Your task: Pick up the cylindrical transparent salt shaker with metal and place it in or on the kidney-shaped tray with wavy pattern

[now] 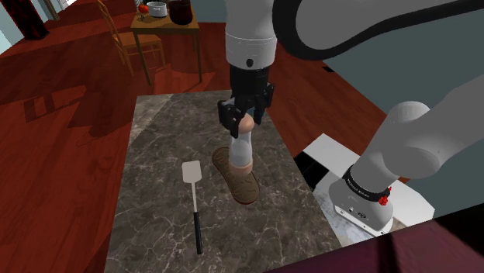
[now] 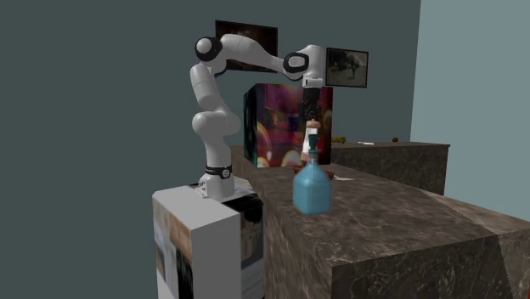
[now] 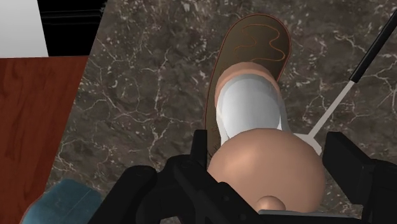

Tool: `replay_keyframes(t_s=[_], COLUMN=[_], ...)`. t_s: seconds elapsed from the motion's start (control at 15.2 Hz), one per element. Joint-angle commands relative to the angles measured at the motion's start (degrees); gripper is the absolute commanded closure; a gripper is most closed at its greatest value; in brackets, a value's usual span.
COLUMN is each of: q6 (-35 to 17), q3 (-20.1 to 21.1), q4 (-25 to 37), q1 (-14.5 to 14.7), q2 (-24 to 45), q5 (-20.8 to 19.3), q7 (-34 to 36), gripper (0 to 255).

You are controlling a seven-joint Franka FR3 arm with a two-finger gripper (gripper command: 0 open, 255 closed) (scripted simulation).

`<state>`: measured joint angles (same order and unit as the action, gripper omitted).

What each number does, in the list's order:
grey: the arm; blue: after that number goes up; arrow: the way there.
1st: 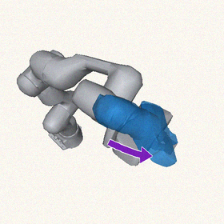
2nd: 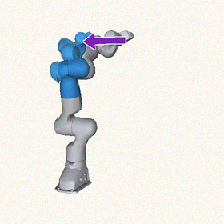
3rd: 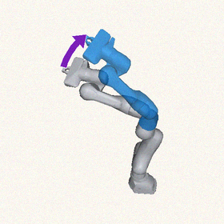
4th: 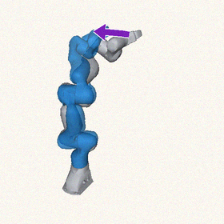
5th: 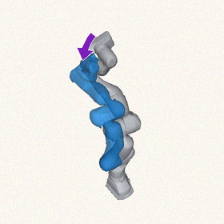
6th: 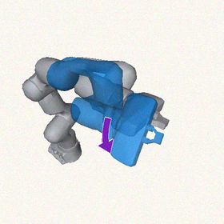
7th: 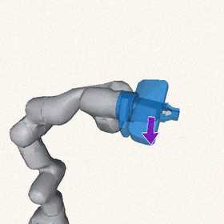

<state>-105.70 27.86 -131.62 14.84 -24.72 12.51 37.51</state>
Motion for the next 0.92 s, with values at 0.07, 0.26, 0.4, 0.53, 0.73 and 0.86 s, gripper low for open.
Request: replay_keyframes(t_s=[0.07,0.26,0.4,0.53,0.73,0.86], q6=[-2.6,-5.0,-6.5,-6.5,-6.5,-6.5], q3=[0.5,0.9,1.2,1.2,1.2,1.2], q4=[-2.0,-3.8,-4.8,-4.8,-4.8,-4.8], q1=[0.0,0.1,0.1,0.1,0.1,0.1], q2=[0.6,1.2,1.6,1.6,1.6,1.6], q5=[0.1,0.2,0.3,0.3,0.3,0.3], q7=[0.0,0.0,0.1,0.1,0.1,0.1], gripper=[255,255,255,255,255,255])
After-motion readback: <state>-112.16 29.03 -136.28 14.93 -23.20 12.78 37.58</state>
